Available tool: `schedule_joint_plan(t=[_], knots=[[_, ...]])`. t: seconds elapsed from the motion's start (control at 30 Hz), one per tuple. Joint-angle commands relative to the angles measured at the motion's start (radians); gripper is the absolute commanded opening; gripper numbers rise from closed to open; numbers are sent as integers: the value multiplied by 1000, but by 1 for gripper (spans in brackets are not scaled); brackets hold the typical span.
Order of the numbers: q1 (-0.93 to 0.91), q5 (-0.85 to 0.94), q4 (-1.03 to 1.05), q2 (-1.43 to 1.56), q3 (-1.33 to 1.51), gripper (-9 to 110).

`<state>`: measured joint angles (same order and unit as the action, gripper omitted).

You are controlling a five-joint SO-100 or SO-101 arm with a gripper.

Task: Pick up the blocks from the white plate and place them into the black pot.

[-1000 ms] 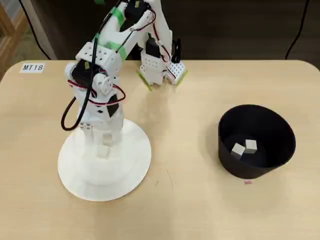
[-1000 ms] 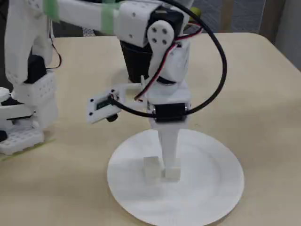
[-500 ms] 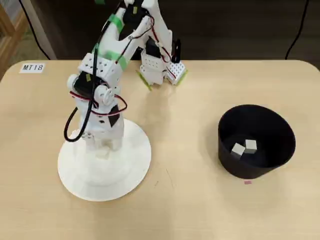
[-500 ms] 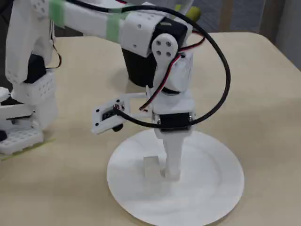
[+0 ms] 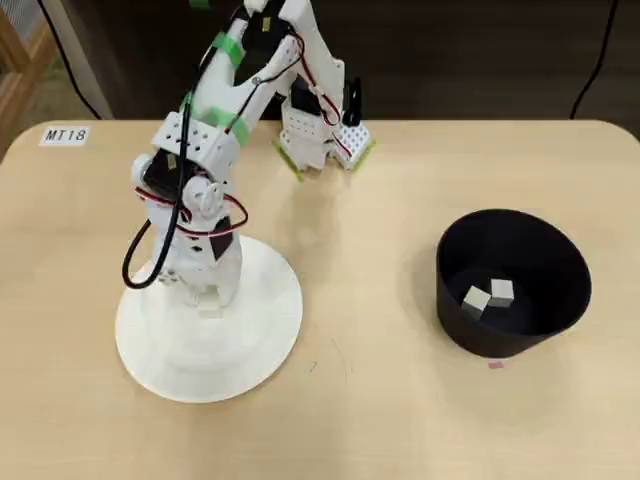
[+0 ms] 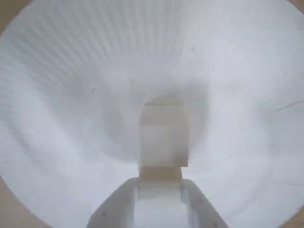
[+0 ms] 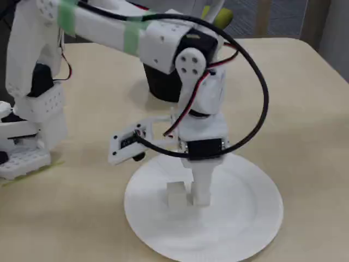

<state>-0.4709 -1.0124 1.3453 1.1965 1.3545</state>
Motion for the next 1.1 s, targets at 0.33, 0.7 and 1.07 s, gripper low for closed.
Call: schedule_joint_plan(t=[0.33,0.7,1.07], knots=[[0,462,-169,31,-376,-2],[311,1029,-137,368,-471,-2],[818,1180,6,718,-327,-2]])
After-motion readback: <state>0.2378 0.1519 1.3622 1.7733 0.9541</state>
